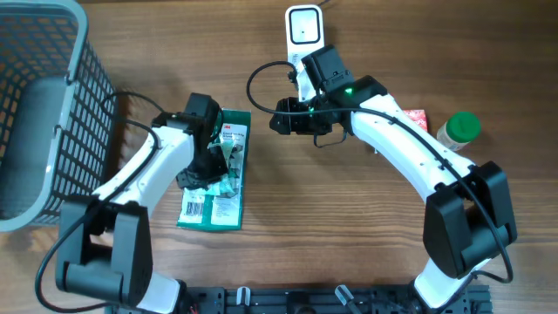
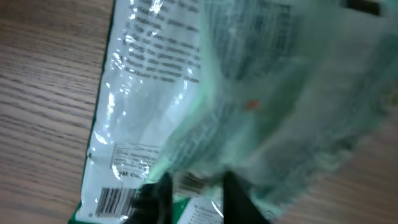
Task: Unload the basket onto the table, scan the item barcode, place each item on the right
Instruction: 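Move the left gripper to the green gloves pack and grip its edge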
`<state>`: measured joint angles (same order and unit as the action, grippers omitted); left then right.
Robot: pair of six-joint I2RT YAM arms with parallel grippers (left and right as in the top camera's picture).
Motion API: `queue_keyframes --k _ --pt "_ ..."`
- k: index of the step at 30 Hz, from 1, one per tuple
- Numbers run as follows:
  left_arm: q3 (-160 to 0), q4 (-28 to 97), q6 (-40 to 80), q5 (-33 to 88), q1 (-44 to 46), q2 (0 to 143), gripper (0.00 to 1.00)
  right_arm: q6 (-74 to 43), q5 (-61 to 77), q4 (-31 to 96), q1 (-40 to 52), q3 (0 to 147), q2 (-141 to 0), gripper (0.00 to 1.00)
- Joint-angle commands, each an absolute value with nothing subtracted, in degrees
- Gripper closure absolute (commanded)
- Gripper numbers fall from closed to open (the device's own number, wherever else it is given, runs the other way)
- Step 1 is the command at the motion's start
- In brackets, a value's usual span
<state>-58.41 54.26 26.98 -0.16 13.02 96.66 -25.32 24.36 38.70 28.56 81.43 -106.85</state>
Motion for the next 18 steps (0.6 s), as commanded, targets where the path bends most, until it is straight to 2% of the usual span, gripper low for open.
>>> queue_keyframes --k 1,3,5,12,14,16,18 --pt "-56.25 50.48 27.62 1.02 12.93 99.09 0.68 -25.47 23.79 38.83 28.62 81.25 -107.70 0.41" --pt "-56.12 50.11 27.57 1.50 12.93 99.90 0.67 -25.56 23.79 38.83 28.62 81.25 -107.70 0.41" --pt "-56.18 50.17 27.42 1.96 12.91 100.07 0.76 -25.61 23.79 38.87 28.62 81.25 -107.70 0.41" --pt "-67.24 58.78 26.85 2.74 12.25 95.39 0.72 -25.71 24.12 39.00 28.64 81.25 -107.70 0.36" --pt "-71.13 60.88 25.65 2.70 12.25 93.91 0.63 -25.74 24.77 38.98 28.64 81.25 -107.70 0.36" --pt "-75.09 63.05 25.67 2.00 11.99 92.55 0.43 -26.06 25.93 38.87 28.64 81.25 -107.70 0.36" --pt "-77.21 64.20 25.67 1.61 11.20 92.18 0.39 -26.15 27.20 38.28 28.64 81.25 -107.70 0.36"
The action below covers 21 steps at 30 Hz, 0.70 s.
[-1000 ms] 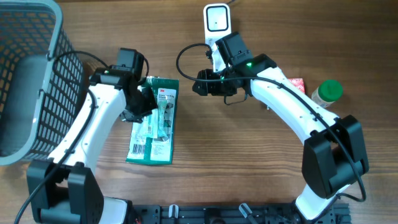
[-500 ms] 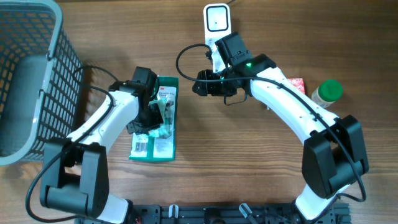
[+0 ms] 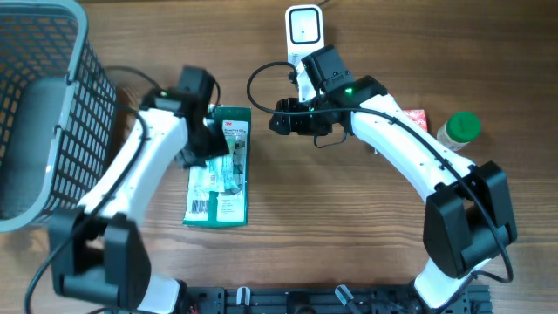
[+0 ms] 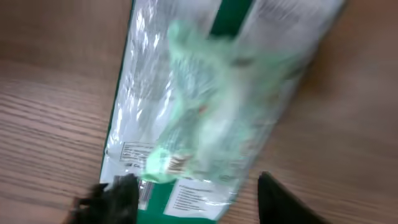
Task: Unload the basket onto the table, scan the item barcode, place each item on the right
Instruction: 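Move the left gripper to the green gloves pack and grip its edge, then reach the right gripper to the light green wipes packet and grasp it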
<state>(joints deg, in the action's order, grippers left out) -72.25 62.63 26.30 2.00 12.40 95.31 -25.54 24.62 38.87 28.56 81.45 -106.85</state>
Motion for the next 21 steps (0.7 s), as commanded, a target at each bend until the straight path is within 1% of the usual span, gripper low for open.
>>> queue_keyframes --k 1,3,7,8,12,21 --pt "-77.34 64.18 25.67 1.65 10.63 92.18 0.38 -26.44 27.79 37.82 28.71 81.25 -107.70 0.36" --pt "-77.17 64.64 25.69 1.65 9.56 92.47 0.37 -27.33 28.23 36.84 29.06 81.25 -107.70 0.37" --pt "-75.70 66.15 25.69 1.67 7.92 93.86 0.39 -28.64 28.60 35.29 30.35 81.25 -108.25 0.41" --pt "-74.87 66.02 25.69 1.67 7.68 94.26 0.40 -28.69 28.64 34.85 30.85 81.25 -108.53 0.41" --pt "-70.76 63.99 25.69 1.67 7.27 95.74 0.46 -28.77 30.17 33.01 32.77 81.25 -111.35 0.41" --pt "-61.89 53.04 25.76 1.96 7.22 96.40 0.62 -29.98 35.99 28.45 34.28 81.25 -116.03 0.41"
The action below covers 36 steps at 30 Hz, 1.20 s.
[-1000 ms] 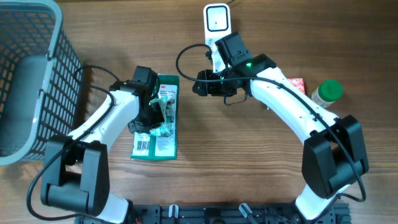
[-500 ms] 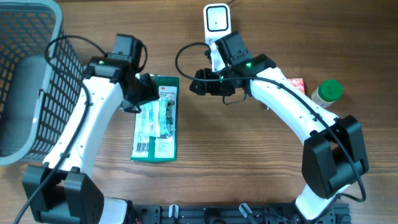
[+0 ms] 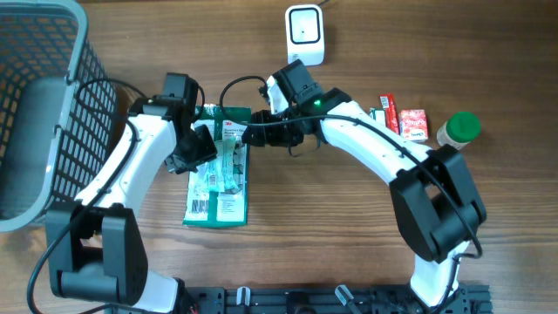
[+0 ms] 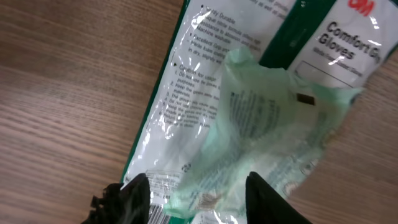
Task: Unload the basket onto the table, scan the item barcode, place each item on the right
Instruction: 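Reach the right gripper to the light green wipes packet and grasp it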
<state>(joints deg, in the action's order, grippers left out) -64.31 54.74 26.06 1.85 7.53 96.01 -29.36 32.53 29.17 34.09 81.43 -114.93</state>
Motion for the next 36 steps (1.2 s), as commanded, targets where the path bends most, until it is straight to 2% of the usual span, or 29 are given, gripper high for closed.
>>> queue_keyframes --k 1,5,10,20,36 --pt "-60.95 52.03 25.80 2.11 7.22 96.40 0.66 -29.98 35.94 28.42 34.28 81.25 -116.07 0.41" --pt "-56.69 47.44 26.22 2.11 7.22 96.44 0.73 -30.02 36.16 27.51 34.28 81.23 -116.84 0.41" --pt "-54.52 45.23 26.37 2.09 7.22 96.44 0.75 -29.93 39.90 25.85 34.44 81.23 -119.13 0.41" --pt "-54.52 44.73 26.35 2.09 7.22 96.44 0.75 -30.22 42.28 19.03 38.72 81.23 -123.28 0.41" --pt "-54.52 44.73 26.26 1.87 7.22 96.44 0.75 -36.16 36.03 16.75 41.30 81.23 -125.64 0.41"
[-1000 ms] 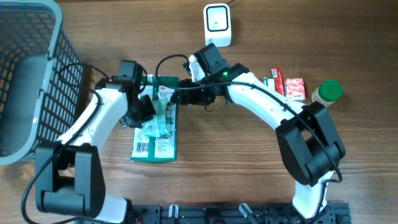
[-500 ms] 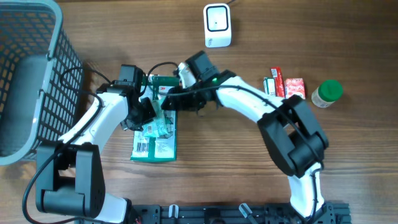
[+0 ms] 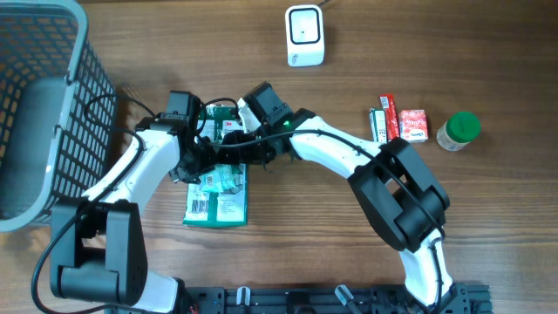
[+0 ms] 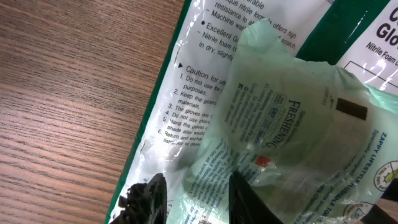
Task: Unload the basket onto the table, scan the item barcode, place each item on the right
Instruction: 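Reach the right gripper to the light green wipes packet and grasp it, then lift the wipes packet and hold it over the scanner window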
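A green 3M glove package [image 3: 220, 202] lies flat on the table, its barcode near the lower left corner. A pale green translucent packet [image 4: 292, 130] lies crumpled on top of it. My left gripper [image 4: 196, 202] hovers open low over the packet's lower end, its fingers [image 4: 146, 199] apart on either side of a fold. My right gripper [image 3: 228, 150] reaches in from the right over the package's middle, right next to the left gripper [image 3: 196, 155]. Its jaws are too dark to read. The white scanner [image 3: 305, 35] stands at the table's far edge.
A grey wire basket [image 3: 44, 113] fills the left side. At the right lie small red packs [image 3: 401, 119] and a green-lidded jar [image 3: 459, 129]. The right arm [image 3: 340, 153] stretches across the table's middle.
My right gripper has moved left from the package's upper right edge to over its middle. The left gripper sits closer over the packet, fingers somewhat nearer together.
First my left gripper was low on the packet with its fingers close together, the right arm waiting below the scanner. Then the left stood open near the package's top. The right arm later reached the package's top edge, and now both grippers meet over it.
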`<state>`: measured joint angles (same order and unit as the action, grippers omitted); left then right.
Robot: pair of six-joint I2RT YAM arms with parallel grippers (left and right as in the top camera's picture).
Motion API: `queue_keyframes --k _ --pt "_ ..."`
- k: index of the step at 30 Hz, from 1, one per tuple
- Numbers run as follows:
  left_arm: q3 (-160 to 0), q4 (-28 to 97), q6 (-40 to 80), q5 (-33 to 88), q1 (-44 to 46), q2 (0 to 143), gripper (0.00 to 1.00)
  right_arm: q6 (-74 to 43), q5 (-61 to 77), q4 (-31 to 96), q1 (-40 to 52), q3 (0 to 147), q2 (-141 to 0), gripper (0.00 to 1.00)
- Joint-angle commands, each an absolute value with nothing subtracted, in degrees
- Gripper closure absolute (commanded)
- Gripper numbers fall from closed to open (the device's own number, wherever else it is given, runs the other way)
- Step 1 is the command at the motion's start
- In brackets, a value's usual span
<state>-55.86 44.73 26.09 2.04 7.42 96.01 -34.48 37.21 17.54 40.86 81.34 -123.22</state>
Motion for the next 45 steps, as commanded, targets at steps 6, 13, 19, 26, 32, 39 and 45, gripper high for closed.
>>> queue_keyframes --k 6,13,19,26,32,39,45 --pt "-54.52 44.73 26.09 1.87 7.22 96.44 0.75 -35.90 38.37 14.06 41.30 81.23 -127.63 0.49" --pt "-54.52 44.75 26.11 1.89 7.22 96.44 0.80 -34.61 40.58 11.94 41.30 81.23 -127.63 0.75" --pt "-54.54 44.75 26.11 1.89 7.22 96.44 0.80 -34.70 40.03 12.23 41.50 81.23 -127.66 0.63" --pt "-54.54 44.77 26.11 1.89 7.22 96.44 0.80 -34.63 36.64 11.99 42.70 81.23 -127.72 0.77" --pt "-55.70 45.52 25.67 1.39 6.70 96.09 0.88 -34.04 37.34 11.97 41.63 81.30 -127.39 0.96" --pt "-64.75 46.92 25.69 0.97 -0.47 92.14 0.83 -30.02 36.91 11.16 41.54 81.32 -123.48 0.96" --pt "-66.54 46.94 25.69 0.99 -5.52 90.76 0.79 -24.99 33.89 12.25 40.56 81.60 -115.96 0.96"
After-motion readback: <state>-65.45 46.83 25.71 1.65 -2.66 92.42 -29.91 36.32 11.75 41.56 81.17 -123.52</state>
